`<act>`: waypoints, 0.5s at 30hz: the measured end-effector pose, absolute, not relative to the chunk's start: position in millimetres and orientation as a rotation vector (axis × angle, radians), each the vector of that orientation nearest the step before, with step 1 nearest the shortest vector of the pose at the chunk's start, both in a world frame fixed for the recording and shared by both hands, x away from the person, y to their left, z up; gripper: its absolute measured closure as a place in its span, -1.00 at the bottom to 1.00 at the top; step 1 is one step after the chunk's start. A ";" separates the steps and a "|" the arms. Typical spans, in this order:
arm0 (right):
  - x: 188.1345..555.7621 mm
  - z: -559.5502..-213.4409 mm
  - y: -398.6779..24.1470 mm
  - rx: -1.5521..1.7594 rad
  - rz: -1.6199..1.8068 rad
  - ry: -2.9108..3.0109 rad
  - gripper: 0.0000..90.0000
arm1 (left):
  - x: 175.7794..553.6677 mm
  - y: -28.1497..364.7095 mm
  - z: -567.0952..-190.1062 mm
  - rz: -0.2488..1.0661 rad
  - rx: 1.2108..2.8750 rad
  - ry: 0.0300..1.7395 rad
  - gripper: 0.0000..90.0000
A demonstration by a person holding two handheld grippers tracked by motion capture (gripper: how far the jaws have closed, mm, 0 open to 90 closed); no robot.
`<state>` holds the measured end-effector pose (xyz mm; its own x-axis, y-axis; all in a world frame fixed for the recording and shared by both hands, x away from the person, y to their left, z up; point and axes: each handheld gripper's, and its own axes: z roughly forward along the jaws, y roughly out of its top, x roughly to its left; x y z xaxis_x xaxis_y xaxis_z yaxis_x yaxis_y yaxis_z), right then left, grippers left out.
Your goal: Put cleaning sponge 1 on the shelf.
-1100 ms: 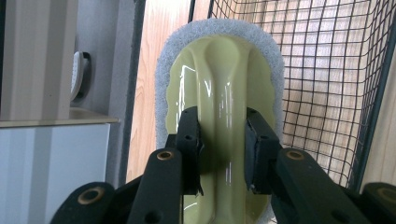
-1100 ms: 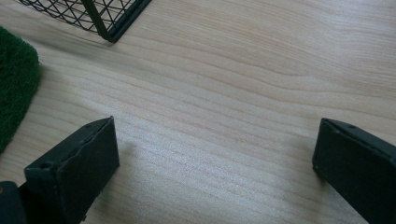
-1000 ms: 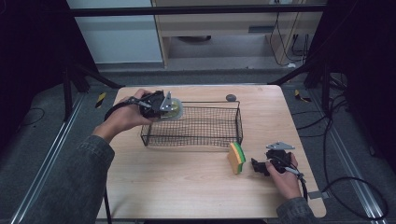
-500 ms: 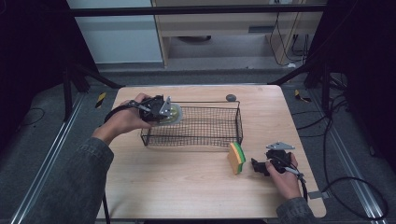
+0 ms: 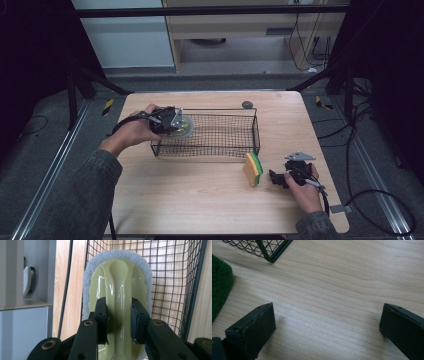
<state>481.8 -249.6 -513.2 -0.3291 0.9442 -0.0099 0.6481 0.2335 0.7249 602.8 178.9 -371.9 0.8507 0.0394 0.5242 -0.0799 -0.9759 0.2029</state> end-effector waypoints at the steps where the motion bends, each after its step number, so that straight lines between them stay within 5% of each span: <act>1: 481.8 -513.2 -249.8 1.456 0.874 2.064 -0.98 | 602.9 179.4 -372.9 0.797 2.810 -0.024 0.57; 15: 481.8 -513.2 -249.6 1.459 0.878 2.061 -0.98 | 603.8 178.4 -383.8 0.765 2.833 -0.034 0.57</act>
<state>481.8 -249.6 -513.2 -0.3288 0.9444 -0.0084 0.6484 0.2322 0.7251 603.8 178.4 -383.8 0.8654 0.0317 0.5002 -0.0757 -0.9783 0.1929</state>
